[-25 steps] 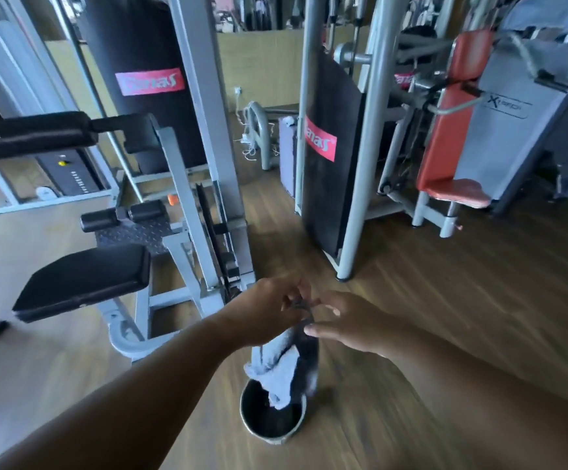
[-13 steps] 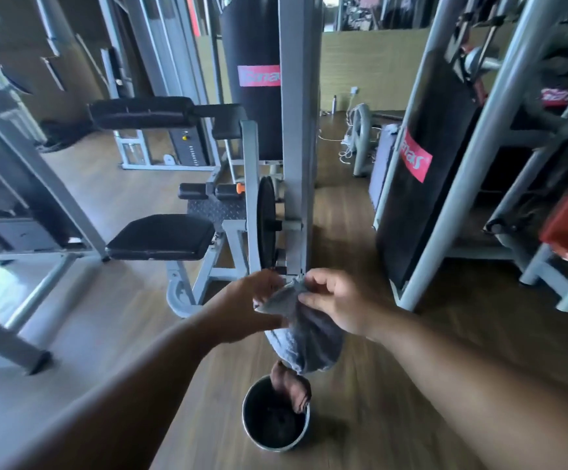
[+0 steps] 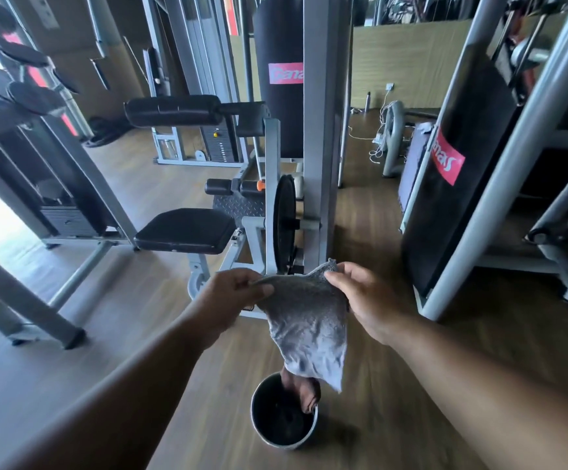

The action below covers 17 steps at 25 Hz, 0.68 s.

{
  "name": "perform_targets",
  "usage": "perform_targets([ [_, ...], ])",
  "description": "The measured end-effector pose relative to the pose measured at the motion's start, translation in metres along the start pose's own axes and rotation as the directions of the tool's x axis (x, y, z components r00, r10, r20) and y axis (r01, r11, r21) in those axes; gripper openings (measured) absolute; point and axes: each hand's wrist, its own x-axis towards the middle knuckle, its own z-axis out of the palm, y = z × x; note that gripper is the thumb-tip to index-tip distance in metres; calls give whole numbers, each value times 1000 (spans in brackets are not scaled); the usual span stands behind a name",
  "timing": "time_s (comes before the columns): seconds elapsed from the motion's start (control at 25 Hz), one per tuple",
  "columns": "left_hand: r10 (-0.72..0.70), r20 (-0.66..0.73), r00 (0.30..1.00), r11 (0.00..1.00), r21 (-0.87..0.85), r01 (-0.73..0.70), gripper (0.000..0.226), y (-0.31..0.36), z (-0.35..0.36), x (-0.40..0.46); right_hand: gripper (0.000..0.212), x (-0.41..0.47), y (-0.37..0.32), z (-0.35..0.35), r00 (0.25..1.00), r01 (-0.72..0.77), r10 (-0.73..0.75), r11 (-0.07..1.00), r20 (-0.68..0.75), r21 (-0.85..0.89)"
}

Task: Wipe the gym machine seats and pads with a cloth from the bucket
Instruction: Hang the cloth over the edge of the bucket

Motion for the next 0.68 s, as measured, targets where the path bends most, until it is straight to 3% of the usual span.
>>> perform_targets([
  [0.08,36,-42,998,997,-62,-38,26,7,-3,-1,39,2,-4,3,999,46,-47,999,14,25],
  [0.24,38,-137,990,994,-100,-52,35,10,-18,7,2,14,-15,7,992,100,-94,991,-81,84],
  [0.4,27,-176,984,989,-140,-53,23,7,-35,15,11,28,-11,18,995,94,-91,992,-34,88],
  [0.48,18,-171,985,995,-96,-35,20,-5,-44,17,18,33,0,25,997,77,-76,996,-17,37],
  [0.68,-80,-80,994,983,159,92,11,-81,-49,11,9,34,72,42,997,-41,50,989,66,-140],
])
